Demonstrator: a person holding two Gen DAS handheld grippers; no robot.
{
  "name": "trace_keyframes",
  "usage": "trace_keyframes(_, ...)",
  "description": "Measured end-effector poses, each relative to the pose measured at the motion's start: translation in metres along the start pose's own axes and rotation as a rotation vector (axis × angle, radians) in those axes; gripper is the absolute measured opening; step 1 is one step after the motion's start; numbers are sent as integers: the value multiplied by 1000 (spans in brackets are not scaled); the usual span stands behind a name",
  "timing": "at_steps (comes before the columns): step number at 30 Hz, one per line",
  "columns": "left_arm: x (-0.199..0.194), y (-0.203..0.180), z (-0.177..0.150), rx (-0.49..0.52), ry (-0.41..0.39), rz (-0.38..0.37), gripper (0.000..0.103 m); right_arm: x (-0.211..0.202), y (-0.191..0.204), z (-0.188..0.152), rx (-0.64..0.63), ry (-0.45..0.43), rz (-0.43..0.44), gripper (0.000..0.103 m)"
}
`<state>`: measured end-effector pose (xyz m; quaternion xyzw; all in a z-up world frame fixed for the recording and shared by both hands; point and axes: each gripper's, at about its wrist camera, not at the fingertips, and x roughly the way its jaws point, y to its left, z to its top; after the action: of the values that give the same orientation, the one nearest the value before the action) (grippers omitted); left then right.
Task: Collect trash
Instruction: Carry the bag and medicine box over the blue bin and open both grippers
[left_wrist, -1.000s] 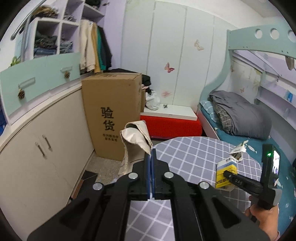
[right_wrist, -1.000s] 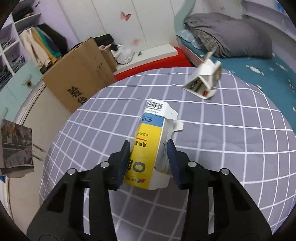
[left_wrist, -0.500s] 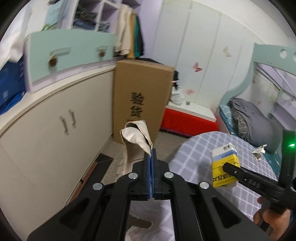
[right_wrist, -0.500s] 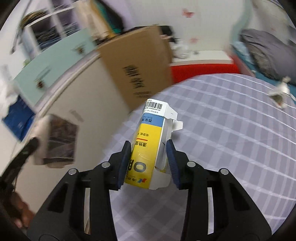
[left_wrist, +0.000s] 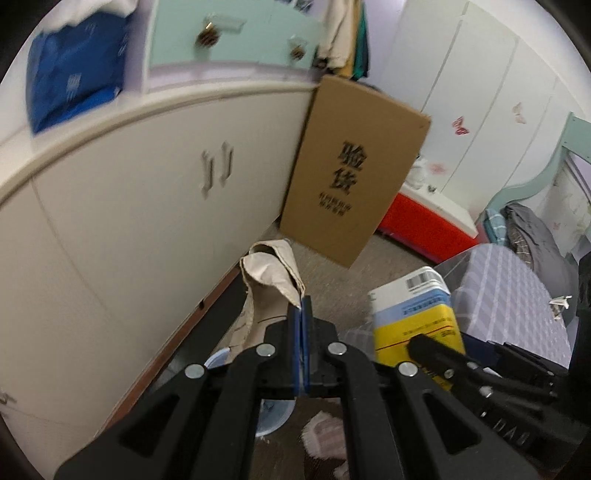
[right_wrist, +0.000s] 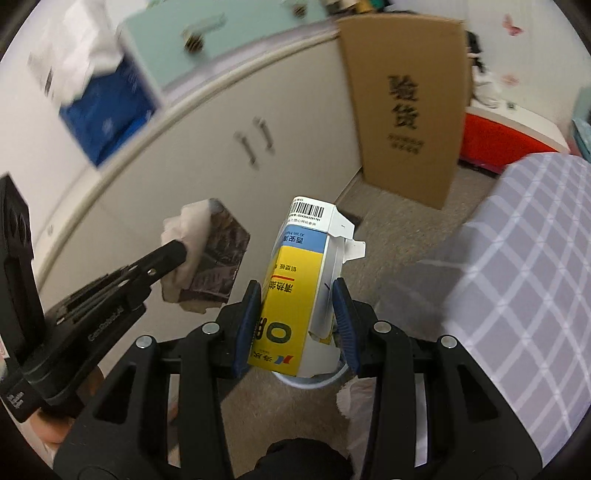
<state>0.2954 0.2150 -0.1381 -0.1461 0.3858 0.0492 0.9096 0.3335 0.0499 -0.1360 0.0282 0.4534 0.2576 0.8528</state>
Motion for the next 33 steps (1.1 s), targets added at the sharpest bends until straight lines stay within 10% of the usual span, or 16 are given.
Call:
trace_keyframes(17, 83, 52, -33, -78, 200, 20, 4, 93, 22, -17, -135, 155, -46, 40)
trace_keyframes(21, 99, 60, -36, -107, 248, 30, 49, 100, 18, -20, -126, 172, -49, 40)
trace_keyframes(33, 93, 63, -35, -107, 231, 64, 57, 108, 20, -19, -122, 190, -58, 40)
